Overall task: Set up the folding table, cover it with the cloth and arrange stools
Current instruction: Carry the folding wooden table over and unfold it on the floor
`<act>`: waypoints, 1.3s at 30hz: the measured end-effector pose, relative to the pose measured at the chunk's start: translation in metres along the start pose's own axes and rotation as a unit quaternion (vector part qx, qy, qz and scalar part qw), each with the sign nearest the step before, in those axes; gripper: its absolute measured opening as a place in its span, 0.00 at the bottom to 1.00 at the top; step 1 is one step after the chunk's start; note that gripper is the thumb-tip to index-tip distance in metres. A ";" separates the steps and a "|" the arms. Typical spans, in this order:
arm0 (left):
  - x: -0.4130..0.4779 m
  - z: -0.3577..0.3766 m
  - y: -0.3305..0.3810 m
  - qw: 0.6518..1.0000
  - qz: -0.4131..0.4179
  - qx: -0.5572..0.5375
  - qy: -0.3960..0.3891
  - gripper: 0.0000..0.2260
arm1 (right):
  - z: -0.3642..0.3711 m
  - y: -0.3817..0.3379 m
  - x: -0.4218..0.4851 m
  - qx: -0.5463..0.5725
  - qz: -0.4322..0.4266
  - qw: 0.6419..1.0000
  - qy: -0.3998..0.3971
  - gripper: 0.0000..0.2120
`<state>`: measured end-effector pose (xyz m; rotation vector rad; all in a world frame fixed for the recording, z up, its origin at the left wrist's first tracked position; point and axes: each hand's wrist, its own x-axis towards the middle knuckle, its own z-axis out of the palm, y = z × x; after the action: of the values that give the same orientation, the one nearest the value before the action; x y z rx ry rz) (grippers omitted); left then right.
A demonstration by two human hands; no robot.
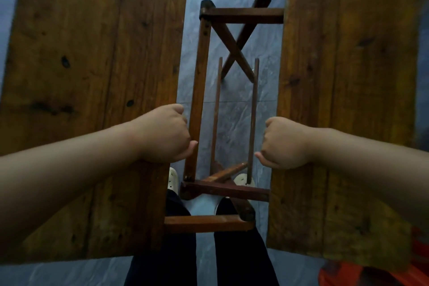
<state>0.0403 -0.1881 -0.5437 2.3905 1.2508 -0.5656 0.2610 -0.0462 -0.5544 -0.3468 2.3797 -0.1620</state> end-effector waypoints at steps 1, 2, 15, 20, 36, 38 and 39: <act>0.002 0.001 0.001 1.000 -0.001 -0.008 -0.002 0.25 | 0.003 0.000 0.001 0.003 0.001 1.000 -0.001 0.27; 0.005 0.001 0.002 1.000 -0.004 -0.014 -0.001 0.24 | 0.006 0.000 0.003 0.002 0.002 1.000 0.000 0.27; 0.044 0.003 0.011 0.998 -0.002 -0.055 0.024 0.23 | 0.026 0.013 -0.003 0.014 0.003 1.000 -0.019 0.27; 0.060 -0.005 0.014 0.997 0.010 -0.064 0.044 0.23 | 0.026 0.019 -0.021 0.024 0.002 1.000 -0.016 0.27; 0.141 -0.001 0.039 0.997 0.043 -0.047 0.047 0.25 | 0.073 0.025 -0.027 0.044 0.015 0.998 0.032 0.28; 0.149 0.002 0.042 0.997 0.048 -0.041 0.043 0.24 | 0.083 0.025 -0.030 0.053 0.016 0.998 0.037 0.28; 0.153 0.002 0.043 0.997 0.052 -0.038 0.044 0.24 | 0.087 0.026 -0.031 0.058 0.016 0.998 0.036 0.28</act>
<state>0.1559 -0.1078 -0.6176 2.4231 1.1539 -0.3788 0.3367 -0.0140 -0.6038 -0.2509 2.4316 -0.3016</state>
